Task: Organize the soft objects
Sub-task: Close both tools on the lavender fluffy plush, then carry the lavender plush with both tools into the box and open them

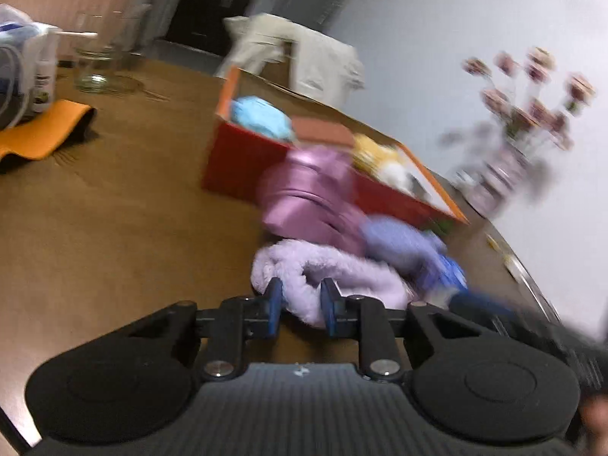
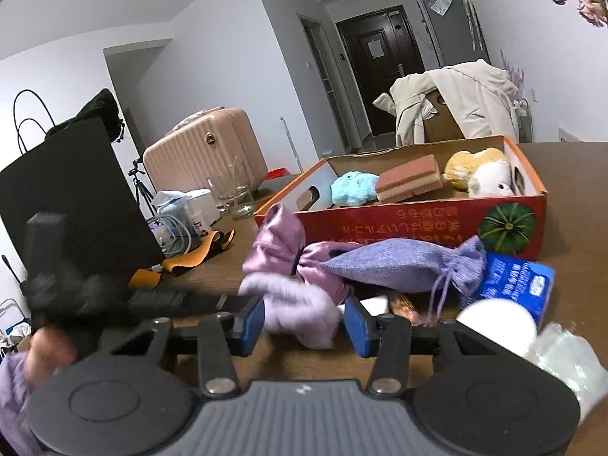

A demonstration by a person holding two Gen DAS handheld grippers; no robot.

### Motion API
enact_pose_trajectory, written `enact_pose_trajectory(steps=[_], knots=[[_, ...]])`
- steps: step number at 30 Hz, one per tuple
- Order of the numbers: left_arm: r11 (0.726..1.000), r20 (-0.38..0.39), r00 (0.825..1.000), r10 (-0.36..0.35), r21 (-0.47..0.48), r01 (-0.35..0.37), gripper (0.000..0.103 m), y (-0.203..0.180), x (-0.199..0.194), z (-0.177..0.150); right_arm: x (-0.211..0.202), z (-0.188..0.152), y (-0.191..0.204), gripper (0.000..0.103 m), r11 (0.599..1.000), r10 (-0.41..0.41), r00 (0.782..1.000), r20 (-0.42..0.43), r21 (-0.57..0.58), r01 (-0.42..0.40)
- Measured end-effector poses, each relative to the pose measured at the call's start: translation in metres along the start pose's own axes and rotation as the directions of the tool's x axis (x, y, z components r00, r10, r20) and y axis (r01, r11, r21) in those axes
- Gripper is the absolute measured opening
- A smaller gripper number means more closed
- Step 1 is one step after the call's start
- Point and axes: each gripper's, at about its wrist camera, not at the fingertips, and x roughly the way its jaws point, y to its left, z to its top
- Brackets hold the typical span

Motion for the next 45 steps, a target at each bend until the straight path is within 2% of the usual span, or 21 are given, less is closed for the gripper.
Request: enact_pose_trajectory(steps=[2, 3, 4, 6, 8, 9, 11, 12, 13, 14, 19, 28, 34, 39, 43, 45], knots=[[0.999, 0.000, 1.000, -0.030, 0.020, 0.030, 0.034, -0.004, -0.014, -0.016, 0.005, 0.000, -0.002, 0.048, 1.000, 0.013, 1.000, -0.012, 0.012, -0.013], [0.999, 0.015, 0.999, -0.044, 0.017, 0.044, 0.060, -0.003, -0.020, -0.019, 0.009, -0.001, -0.004, 0.048, 0.999, 0.022, 1.000, -0.023, 0.031, -0.021], [0.999, 0.036, 0.999, -0.040, 0.000, 0.040, 0.076, -0.001, -0.024, -0.020, 0.014, -0.002, -0.006, 0.048, 0.998, 0.030, 0.999, -0.034, 0.048, -0.028], [1.000, 0.078, 0.997, -0.025, -0.014, 0.026, 0.076, 0.004, -0.028, -0.016, 0.025, -0.003, -0.010, 0.048, 0.997, 0.039, 0.998, -0.047, 0.073, -0.036], [0.998, 0.060, 0.998, -0.005, -0.055, 0.009, 0.075, 0.011, -0.020, -0.009, 0.032, -0.003, -0.015, 0.048, 0.994, 0.044, 0.998, -0.051, 0.101, -0.039], [0.998, 0.047, 0.999, 0.003, -0.070, 0.000, 0.070, 0.012, -0.015, -0.007, 0.035, -0.003, -0.015, 0.048, 0.994, 0.042, 0.997, -0.057, 0.107, -0.036], [0.998, 0.021, 1.000, -0.007, -0.063, 0.008, 0.060, 0.012, -0.005, -0.005, 0.040, -0.005, -0.014, 0.048, 0.995, 0.028, 0.996, -0.079, 0.094, -0.021], [0.998, 0.011, 1.000, -0.014, -0.064, 0.015, 0.050, 0.012, -0.002, -0.006, 0.044, -0.007, -0.013, 0.048, 0.996, 0.023, 0.996, -0.090, 0.085, -0.015], [0.997, -0.007, 1.000, -0.026, -0.071, 0.025, 0.032, 0.013, 0.001, -0.007, 0.046, -0.009, -0.013, 0.046, 0.996, 0.020, 0.995, -0.100, 0.088, -0.011], [0.996, -0.028, 0.999, -0.045, -0.080, 0.043, 0.030, 0.014, 0.003, -0.008, 0.047, -0.010, -0.014, 0.044, 0.995, 0.021, 0.994, -0.107, 0.098, -0.011], [0.997, 0.002, 0.999, -0.037, -0.060, 0.037, 0.026, 0.005, -0.014, -0.017, 0.039, -0.018, -0.016, 0.022, 0.986, 0.066, 0.992, -0.111, 0.162, -0.047], [0.996, 0.057, 0.995, -0.086, 0.000, 0.086, 0.025, -0.038, -0.070, -0.041, -0.032, -0.033, 0.015, 0.020, 0.994, 0.050, 0.998, -0.046, 0.099, -0.045], [0.991, 0.101, 0.987, -0.126, 0.051, 0.121, 0.025, -0.060, -0.091, -0.041, -0.071, -0.029, 0.020, 0.020, 0.995, 0.046, 0.999, 0.021, 0.087, -0.047], [0.986, 0.143, 0.979, -0.146, 0.097, 0.133, 0.025, -0.071, -0.088, -0.004, -0.074, 0.005, 0.016, 0.020, 0.997, 0.062, 0.996, 0.070, 0.036, -0.064], [0.983, 0.172, 0.972, -0.158, 0.118, 0.139, 0.025, -0.071, -0.073, 0.051, -0.053, 0.060, 0.007, 0.020, 0.996, 0.092, 0.992, 0.090, -0.006, -0.092], [0.986, 0.171, 0.976, -0.135, 0.118, 0.116, 0.025, -0.067, -0.056, 0.083, -0.032, 0.089, -0.001, 0.020, 0.996, 0.093, 0.992, 0.083, -0.011, -0.093]])
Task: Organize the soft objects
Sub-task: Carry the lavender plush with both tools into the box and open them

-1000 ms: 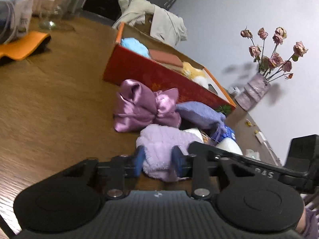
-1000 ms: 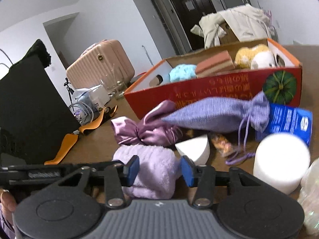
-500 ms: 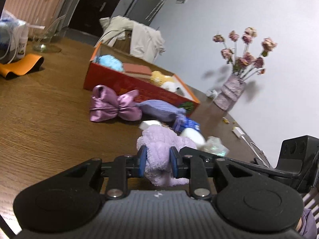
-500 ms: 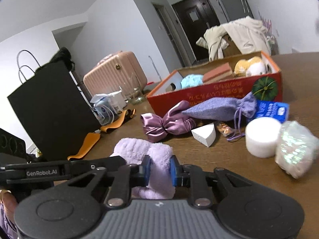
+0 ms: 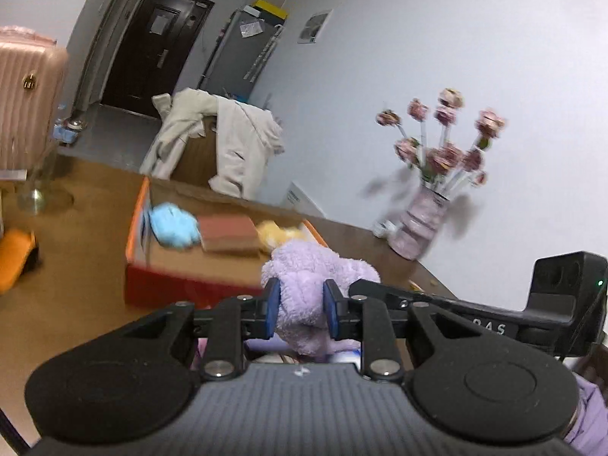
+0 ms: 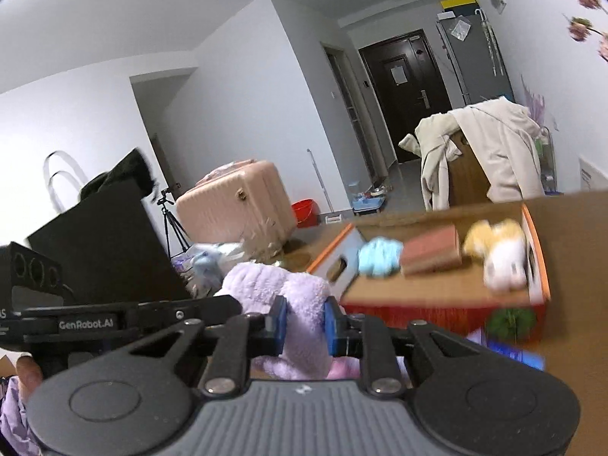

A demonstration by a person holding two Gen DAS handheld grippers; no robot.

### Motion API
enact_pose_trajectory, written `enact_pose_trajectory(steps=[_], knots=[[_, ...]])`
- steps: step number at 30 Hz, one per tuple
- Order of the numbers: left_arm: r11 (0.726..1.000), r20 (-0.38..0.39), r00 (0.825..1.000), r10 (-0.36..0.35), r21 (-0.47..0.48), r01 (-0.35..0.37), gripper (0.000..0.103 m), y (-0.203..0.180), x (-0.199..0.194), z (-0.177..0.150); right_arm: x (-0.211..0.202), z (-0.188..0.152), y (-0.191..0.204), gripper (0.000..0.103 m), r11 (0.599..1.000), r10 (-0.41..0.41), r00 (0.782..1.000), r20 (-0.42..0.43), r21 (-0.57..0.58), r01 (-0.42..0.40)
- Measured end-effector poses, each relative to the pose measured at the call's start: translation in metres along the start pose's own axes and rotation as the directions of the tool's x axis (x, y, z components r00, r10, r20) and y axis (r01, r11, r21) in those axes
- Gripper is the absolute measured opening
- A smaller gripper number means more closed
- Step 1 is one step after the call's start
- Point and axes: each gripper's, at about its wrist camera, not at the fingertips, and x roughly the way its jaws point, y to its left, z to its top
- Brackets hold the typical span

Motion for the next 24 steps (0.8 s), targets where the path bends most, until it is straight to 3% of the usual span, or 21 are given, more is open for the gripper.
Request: enact_pose_trajectory(steps=[6, 13, 16, 20, 22, 23, 24], knots=[[0.994, -0.069, 0.992, 0.109, -0.001, -0.109, 0.025, 0.035, 0.075, 0.054, 0.096, 0.055, -0.035, 0.020, 0.999, -0.037, 0.995, -0.095, 0.022, 0.039], [0.971, -0.180, 0.954, 0.238, 0.049, -0.233, 0.025, 0.075, 0.147, 0.053, 0.187, 0.050, -0.077, 0.020, 0.994, -0.071, 0.968, -0.241, 0.067, 0.090], [0.957, -0.185, 0.940, 0.287, 0.094, -0.274, 0.027, 0.081, 0.152, 0.040, 0.209, 0.034, -0.087, 0.020, 0.991, -0.072, 0.951, -0.302, 0.089, 0.104], [0.959, -0.157, 0.948, 0.277, 0.107, -0.262, 0.036, 0.080, 0.141, 0.037, 0.231, 0.013, -0.081, 0.026, 0.994, -0.063, 0.910, -0.410, 0.055, 0.094], [0.955, -0.133, 0.949, 0.286, 0.118, -0.271, 0.038, 0.076, 0.133, 0.040, 0.231, 0.011, -0.073, 0.029, 0.994, -0.093, 0.909, -0.407, 0.014, 0.107], [0.953, -0.123, 0.948, 0.292, 0.124, -0.277, 0.038, 0.074, 0.128, 0.043, 0.230, 0.012, -0.069, 0.033, 0.993, -0.108, 0.908, -0.406, -0.003, 0.117], [0.951, -0.117, 0.948, 0.296, 0.129, -0.281, 0.039, 0.072, 0.124, 0.045, 0.228, 0.013, -0.068, 0.047, 0.992, -0.116, 0.908, -0.403, -0.007, 0.123]])
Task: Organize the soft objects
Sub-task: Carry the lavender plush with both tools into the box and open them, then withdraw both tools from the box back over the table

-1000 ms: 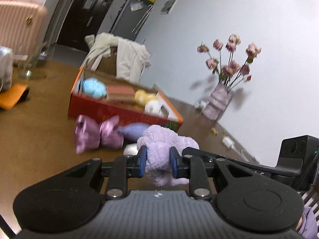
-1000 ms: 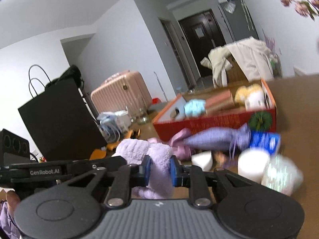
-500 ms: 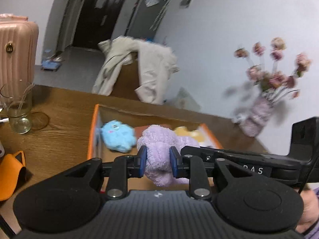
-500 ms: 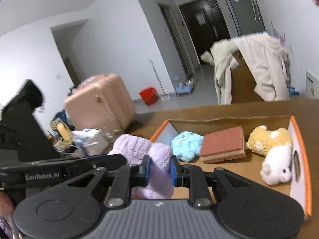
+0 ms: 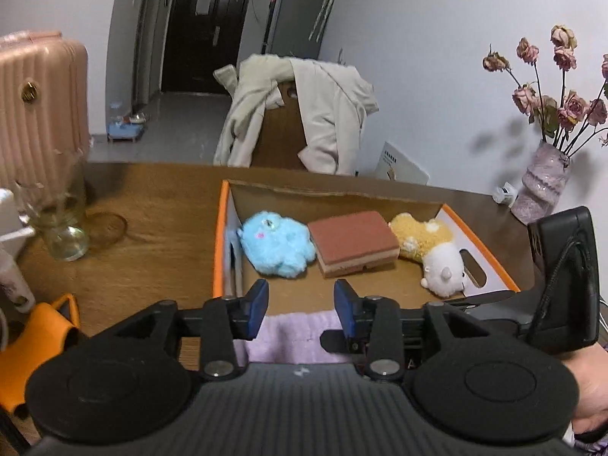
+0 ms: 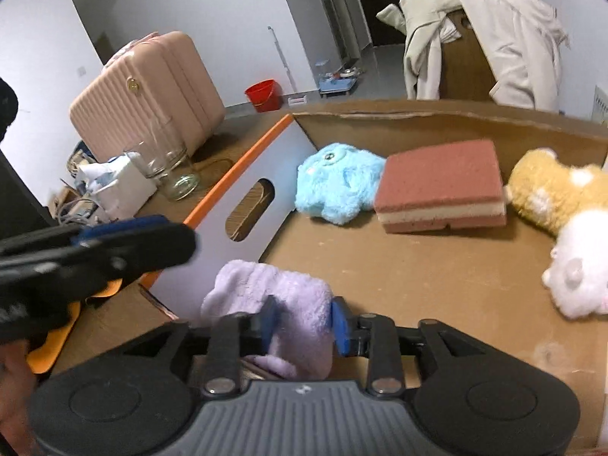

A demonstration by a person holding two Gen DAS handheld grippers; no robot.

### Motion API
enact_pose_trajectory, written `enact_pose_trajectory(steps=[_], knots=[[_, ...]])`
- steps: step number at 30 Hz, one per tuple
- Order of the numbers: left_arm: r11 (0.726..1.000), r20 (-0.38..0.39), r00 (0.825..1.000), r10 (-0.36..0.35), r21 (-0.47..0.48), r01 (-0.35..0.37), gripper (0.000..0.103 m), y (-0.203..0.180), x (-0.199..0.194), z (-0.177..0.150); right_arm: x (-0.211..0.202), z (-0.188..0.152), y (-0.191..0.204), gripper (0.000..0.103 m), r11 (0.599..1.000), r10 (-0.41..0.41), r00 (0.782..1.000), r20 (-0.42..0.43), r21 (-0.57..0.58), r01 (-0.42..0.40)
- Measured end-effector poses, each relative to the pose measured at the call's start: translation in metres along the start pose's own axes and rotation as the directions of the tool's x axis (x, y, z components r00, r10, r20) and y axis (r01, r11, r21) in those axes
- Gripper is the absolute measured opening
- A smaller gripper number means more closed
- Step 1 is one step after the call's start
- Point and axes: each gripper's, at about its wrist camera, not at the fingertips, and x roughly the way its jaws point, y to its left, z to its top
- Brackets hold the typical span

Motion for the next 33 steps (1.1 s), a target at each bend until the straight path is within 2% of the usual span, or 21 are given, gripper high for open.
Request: enact_pose_trajectory(steps=[1, 4, 8, 11, 14, 19, 22, 25, 30, 33], knots=[[1.000, 0.005, 1.000, 0.004, 0.004, -0.004, 0.040, -0.001, -0.006, 0.002, -0.004, 0.001, 0.001, 0.057, 1.000, -0.006, 1.000, 0.005, -0.002, 0.006], [1.000, 0.028, 0.999, 0.016, 0.017, -0.016, 0.042, -0.004, -0.027, 0.007, -0.031, 0.006, 0.004, 0.057, 1.000, -0.022, 0.999, 0.049, -0.014, 0.023], [0.998, 0.076, 0.997, 0.035, 0.041, -0.038, 0.045, -0.013, -0.064, 0.011, -0.092, 0.012, 0.008, 0.058, 0.999, -0.034, 0.990, 0.138, -0.025, 0.038], [0.997, 0.123, 0.991, 0.048, 0.062, -0.056, 0.051, -0.025, -0.096, 0.011, -0.147, 0.010, 0.012, 0.062, 0.997, -0.053, 0.975, 0.216, -0.043, 0.064], [0.993, 0.184, 0.982, 0.052, 0.097, -0.070, 0.065, -0.041, -0.133, 0.007, -0.204, -0.002, 0.019, 0.069, 0.992, -0.074, 0.953, 0.294, -0.071, 0.099], [0.983, 0.289, 0.956, 0.037, 0.159, -0.087, 0.077, -0.075, -0.189, -0.012, -0.285, -0.043, 0.032, 0.083, 0.975, -0.111, 0.909, 0.402, -0.132, 0.177], [0.981, 0.331, 0.944, 0.015, 0.177, -0.078, 0.081, -0.095, -0.216, -0.029, -0.315, -0.071, 0.036, 0.086, 0.971, -0.100, 0.888, 0.448, -0.151, 0.186], [0.981, 0.351, 0.936, 0.001, 0.182, -0.069, 0.084, -0.110, -0.233, -0.044, -0.337, -0.094, 0.037, 0.087, 0.971, -0.089, 0.871, 0.483, -0.152, 0.183], [0.989, 0.364, 0.931, 0.018, 0.129, -0.070, 0.087, -0.125, -0.257, -0.085, -0.356, -0.146, 0.035, 0.092, 0.973, -0.069, 0.839, 0.540, -0.148, 0.176], [0.992, 0.375, 0.926, 0.039, 0.098, -0.082, 0.089, -0.132, -0.266, -0.117, -0.358, -0.181, 0.033, 0.092, 0.973, -0.049, 0.835, 0.548, -0.163, 0.164]])
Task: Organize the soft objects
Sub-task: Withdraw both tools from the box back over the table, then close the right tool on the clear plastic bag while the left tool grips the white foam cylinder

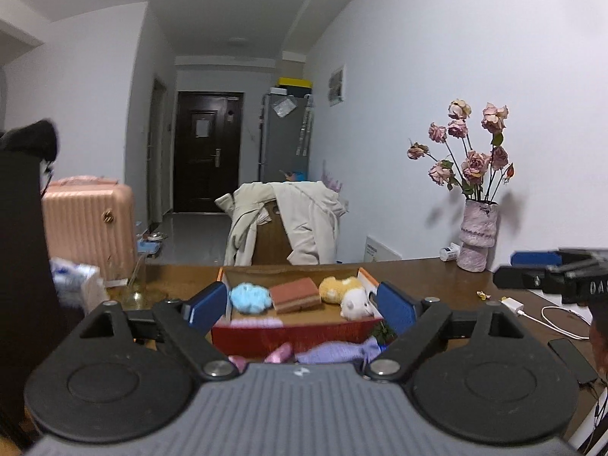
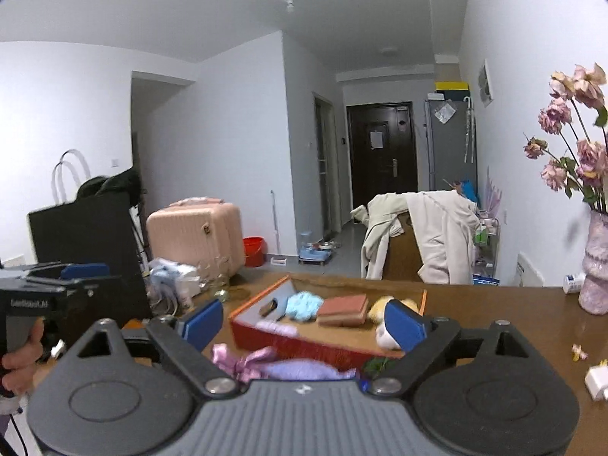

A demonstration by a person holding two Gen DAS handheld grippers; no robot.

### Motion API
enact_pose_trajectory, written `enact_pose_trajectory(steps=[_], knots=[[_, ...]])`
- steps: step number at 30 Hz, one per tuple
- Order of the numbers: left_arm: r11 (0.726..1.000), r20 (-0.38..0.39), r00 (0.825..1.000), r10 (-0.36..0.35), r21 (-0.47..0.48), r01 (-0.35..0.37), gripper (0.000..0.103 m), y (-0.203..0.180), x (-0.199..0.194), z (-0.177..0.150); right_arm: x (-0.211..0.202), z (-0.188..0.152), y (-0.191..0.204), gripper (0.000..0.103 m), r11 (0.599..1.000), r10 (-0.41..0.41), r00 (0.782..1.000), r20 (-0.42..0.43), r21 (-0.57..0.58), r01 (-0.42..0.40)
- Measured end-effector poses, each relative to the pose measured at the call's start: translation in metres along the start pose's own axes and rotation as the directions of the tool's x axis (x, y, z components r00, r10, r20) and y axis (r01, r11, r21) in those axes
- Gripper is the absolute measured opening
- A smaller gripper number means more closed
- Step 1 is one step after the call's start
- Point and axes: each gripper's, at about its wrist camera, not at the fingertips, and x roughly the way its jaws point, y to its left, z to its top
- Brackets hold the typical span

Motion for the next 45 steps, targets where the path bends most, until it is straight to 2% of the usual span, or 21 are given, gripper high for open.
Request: enact_pose_trajectory(steps=[3, 8, 11, 14, 18, 20, 22, 26, 27, 28, 30, 35, 36, 38, 40, 41, 45], knots=[[1.000, 0.000, 1.000, 0.019, -0.021, -0.019, 0.094, -0.011, -0.017, -0.028, -0.019, -0.036, 0.003, 0.092, 1.000, -0.003, 1.000, -0.003, 0.011, 0.003], [1.000, -0.095, 0.995, 0.021, -0.020, -0.023, 0.095, -0.024, -0.026, -0.065, -0.036, -0.091, 0.003, 0.092, 0.997, -0.014, 0.997, -0.069, 0.069, 0.018], [0.999, -0.120, 0.992, 0.032, -0.004, -0.033, 0.095, -0.029, -0.022, -0.072, -0.039, -0.111, 0.000, 0.092, 0.995, -0.013, 0.994, -0.112, 0.096, 0.023], [1.000, -0.138, 0.990, 0.011, -0.008, -0.013, 0.095, -0.036, -0.010, -0.074, -0.033, -0.118, -0.006, 0.092, 0.994, -0.022, 0.992, -0.128, 0.102, 0.036], [1.000, -0.175, 0.984, -0.005, 0.007, 0.006, 0.095, -0.046, 0.015, -0.081, -0.012, -0.125, -0.017, 0.091, 0.992, -0.029, 0.988, -0.153, 0.118, 0.047], [1.000, -0.200, 0.980, -0.009, 0.008, 0.011, 0.095, -0.050, 0.032, -0.087, 0.005, -0.128, -0.022, 0.086, 0.993, -0.037, 0.985, -0.169, 0.107, 0.055], [1.000, -0.219, 0.976, 0.000, 0.009, 0.002, 0.094, -0.053, 0.051, -0.093, 0.027, -0.132, -0.028, 0.082, 0.992, -0.051, 0.980, -0.190, 0.102, 0.072], [0.999, -0.236, 0.971, 0.030, 0.048, -0.020, 0.094, -0.067, 0.094, -0.107, 0.071, -0.136, -0.040, 0.080, 0.990, -0.101, 0.969, -0.225, 0.075, 0.120], [0.998, -0.239, 0.970, 0.039, 0.064, -0.024, 0.094, -0.073, 0.104, -0.110, 0.081, -0.137, -0.044, 0.072, 0.990, -0.103, 0.965, -0.240, 0.068, 0.123], [0.997, -0.239, 0.971, 0.033, 0.077, -0.015, 0.094, -0.078, 0.114, -0.112, 0.091, -0.138, -0.049, 0.055, 0.991, -0.099, 0.961, -0.259, 0.064, 0.119], [0.996, -0.245, 0.969, 0.012, 0.083, 0.009, 0.094, -0.086, 0.135, -0.116, 0.100, -0.138, -0.062, 0.036, 0.989, -0.086, 0.956, -0.279, 0.092, 0.116], [0.995, -0.288, 0.955, -0.072, 0.045, 0.089, 0.092, -0.105, 0.182, -0.121, 0.093, -0.132, -0.099, 0.031, 0.966, -0.106, 0.961, -0.254, 0.203, 0.160], [0.994, -0.300, 0.950, -0.087, 0.038, 0.103, 0.091, -0.110, 0.190, -0.122, 0.091, -0.129, -0.103, 0.031, 0.963, -0.115, 0.961, -0.250, 0.210, 0.170], [0.991, -0.336, 0.935, -0.114, 0.027, 0.131, 0.080, -0.117, 0.205, -0.126, 0.088, -0.124, -0.107, 0.031, 0.961, -0.121, 0.965, -0.233, 0.217, 0.173], [0.989, -0.387, 0.912, -0.134, 0.008, 0.149, 0.055, -0.121, 0.216, -0.129, 0.085, -0.119, -0.107, 0.031, 0.960, -0.120, 0.968, -0.219, 0.223, 0.169], [0.989, -0.395, 0.908, -0.139, -0.001, 0.151, 0.056, -0.122, 0.218, -0.130, 0.085, -0.117, -0.106, 0.031, 0.961, -0.117, 0.970, -0.213, 0.224, 0.165], [0.985, -0.371, 0.914, -0.166, -0.015, 0.173, 0.053, -0.121, 0.209, -0.128, 0.083, -0.112, -0.100, 0.031, 0.965, -0.106, 0.973, -0.206, 0.213, 0.150]])
